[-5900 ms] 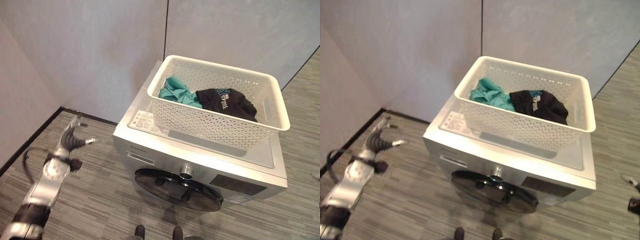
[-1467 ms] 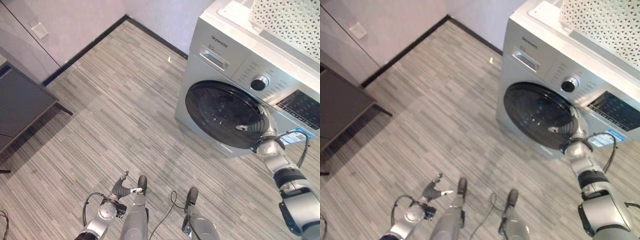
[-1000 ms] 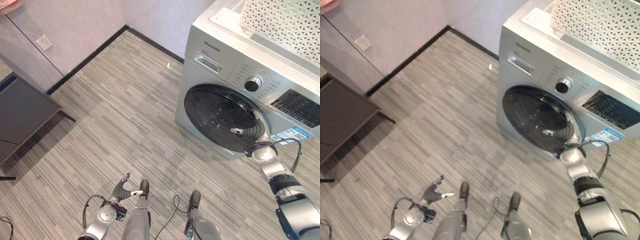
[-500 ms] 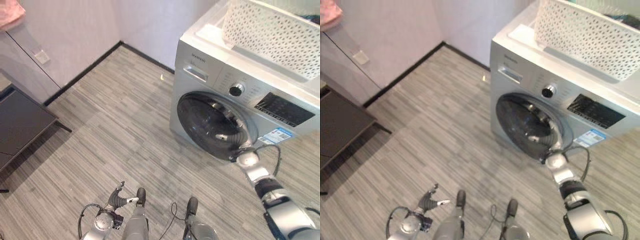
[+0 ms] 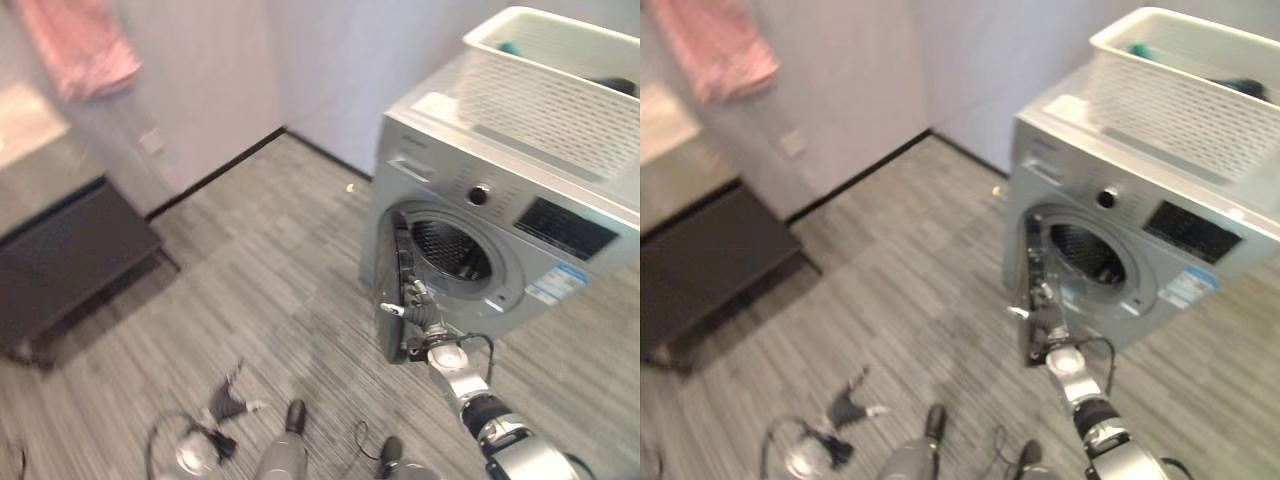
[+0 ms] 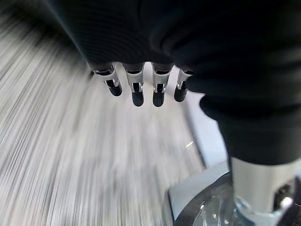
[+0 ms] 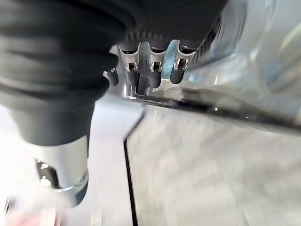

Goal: Grab the laundry basket,head to the washer,open it,put in the laundry and shut it.

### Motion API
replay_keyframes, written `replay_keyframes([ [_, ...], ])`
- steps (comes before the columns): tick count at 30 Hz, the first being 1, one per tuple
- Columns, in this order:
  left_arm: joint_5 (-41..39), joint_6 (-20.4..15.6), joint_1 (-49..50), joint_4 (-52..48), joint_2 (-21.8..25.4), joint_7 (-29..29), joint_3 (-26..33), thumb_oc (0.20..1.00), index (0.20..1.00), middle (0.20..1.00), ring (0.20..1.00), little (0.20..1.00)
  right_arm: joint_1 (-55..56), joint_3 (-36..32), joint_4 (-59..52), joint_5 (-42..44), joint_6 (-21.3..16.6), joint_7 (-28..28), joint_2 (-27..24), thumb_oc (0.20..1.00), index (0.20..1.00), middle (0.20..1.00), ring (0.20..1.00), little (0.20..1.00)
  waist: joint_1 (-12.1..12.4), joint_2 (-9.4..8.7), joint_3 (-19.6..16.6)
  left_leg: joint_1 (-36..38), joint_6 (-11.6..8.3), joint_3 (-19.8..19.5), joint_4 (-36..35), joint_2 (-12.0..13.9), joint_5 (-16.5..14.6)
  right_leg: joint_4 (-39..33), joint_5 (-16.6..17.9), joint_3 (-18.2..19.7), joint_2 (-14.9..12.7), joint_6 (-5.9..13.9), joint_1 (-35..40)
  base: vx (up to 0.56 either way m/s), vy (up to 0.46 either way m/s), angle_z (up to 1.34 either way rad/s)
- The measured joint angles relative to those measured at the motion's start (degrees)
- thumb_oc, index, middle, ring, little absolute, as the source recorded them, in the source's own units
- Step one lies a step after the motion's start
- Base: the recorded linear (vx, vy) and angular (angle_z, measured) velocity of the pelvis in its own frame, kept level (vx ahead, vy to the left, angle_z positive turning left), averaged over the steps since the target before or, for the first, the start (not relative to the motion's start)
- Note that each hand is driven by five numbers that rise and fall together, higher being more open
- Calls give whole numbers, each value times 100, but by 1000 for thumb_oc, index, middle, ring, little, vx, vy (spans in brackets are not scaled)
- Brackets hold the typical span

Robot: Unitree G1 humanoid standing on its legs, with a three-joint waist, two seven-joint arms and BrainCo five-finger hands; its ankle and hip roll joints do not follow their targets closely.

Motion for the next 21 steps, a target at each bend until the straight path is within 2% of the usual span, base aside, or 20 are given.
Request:
replay_keyframes([
  [1, 419, -104, 25, -547, 337, 9, 132, 1000, 1000, 1000, 1000, 1000, 149, 135, 245, 62, 193, 122, 114, 1000, 1000, 1000, 1000, 1000, 49, 178, 49, 356, 22, -27, -358, 125, -114, -143, 35, -18, 102, 100, 131, -9, 4, 40],
  [2, 746, -273, -17, -989, 420, 53, 454, 1000, 1000, 1000, 1000, 1000, 415, 195, 521, 74, 360, 218, 94, 1000, 1000, 1000, 1000, 1000, 72, 564, 56, 799, -96, -98, -1063, 332, -49, -149, 229, -11, 237, 303, 125, -2, -4, 44],
  [3, 840, -270, -184, -1077, 386, 44, 586, 1000, 1000, 1000, 1000, 1000, 513, 191, 661, 106, 448, 223, 122, 1000, 1000, 1000, 1000, 1000, 93, 565, 168, 864, -92, -30, -1224, 250, 70, -140, 273, 46, 141, 301, 131, 8, -6, 54],
  [4, 949, -254, -352, -1602, 350, 46, 961, 1000, 1000, 1000, 1000, 1000, 866, 275, 952, 111, 657, 301, 314, 1000, 1000, 1000, 1000, 1000, 151, 583, 294, 986, -120, -18, -1666, 135, 189, -300, 359, 120, 56, 390, 127, 18, -12, 49],
  [5, 937, -286, -429, -2067, 346, 47, 1132, 1000, 1000, 1000, 1000, 1000, 1114, 363, 1096, 55, 720, 373, 499, 1000, 1000, 1000, 1000, 1000, 186, 563, 308, 995, -74, 4, -1784, 98, 514, -448, 588, 174, 64, 387, 200, 2, -1, 38],
  [7, 868, -449, -730, -2315, 289, 40, 1040, 1000, 1000, 1000, 1000, 1000, 1319, 454, 1138, 3, 731, 413, 688, 1000, 1000, 1000, 1000, 1000, 184, 454, 353, 1141, -19, 49, -1839, 58, 556, -462, 679, 243, 28, 397, 293, 6, 8, -1],
  [9, 529, -520, -1234, -2429, 179, -34, 625, 1000, 1000, 1000, 1000, 1000, 1290, 478, 1076, -83, 705, 453, 792, 1000, 1000, 1000, 1000, 1000, 138, 260, 344, 1278, -21, 163, -1941, 77, 560, -462, 675, 339, 35, 401, 325, 52, 14, -24],
  [10, 240, -521, -1532, -2426, 77, -131, 375, 1000, 1000, 1000, 1000, 1000, 1264, 471, 1078, -125, 701, 466, 788, 1000, 1000, 1000, 1000, 1000, -7, 198, 328, 1287, -44, 168, -1965, 89, 590, -462, 680, 340, 48, 401, 318, 28, 15, -6],
  [12, -446, -524, -1984, -2419, -281, -353, -45, 1000, 1000, 1000, 1000, 1000, 1234, 454, 1098, -282, 718, 460, 733, 1000, 1000, 1000, 1000, 1000, -82, 188, 323, 1307, 1, 182, -1967, 91, 634, -461, 736, 339, 58, 449, 332, 0, 0, 0],
  [16, -2978, -444, -2380, -2213, -1252, -1045, -745, 1000, 1000, 1000, 1000, 1000, 1230, 398, 1194, -495, 745, 458, 529, 1000, 1000, 1000, 1000, 1000, -412, 286, 304, 1492, 49, 306, -1972, 103, 599, -416, 742, 445, 96, 473, 455, 41, 12, -15],
  [19, -4160, -346, -2858, -1664, -1831, -1262, -1091, 1000, 1000, 1000, 1000, 1000, 1209, 344, 1224, -580, 830, 458, 413, 1000, 1000, 1000, 1000, 1000, -659, 300, 292, 1501, 51, 319, -1972, 116, 593, -414, 742, 465, 111, 473, 448, 15, 4, -5],
  [21, -4577, -262, -3127, -1283, -1922, -1372, -1265, 1000, 1000, 1000, 1000, 1000, 1205, 260, 1284, -638, 854, 460, 314, 1000, 1000, 1000, 1000, 1000, -783, 287, 262, 1525, 44, 430, -1973, 146, 578, -420, 746, 571, 141, 466, 415, 14, 8, -21],
])
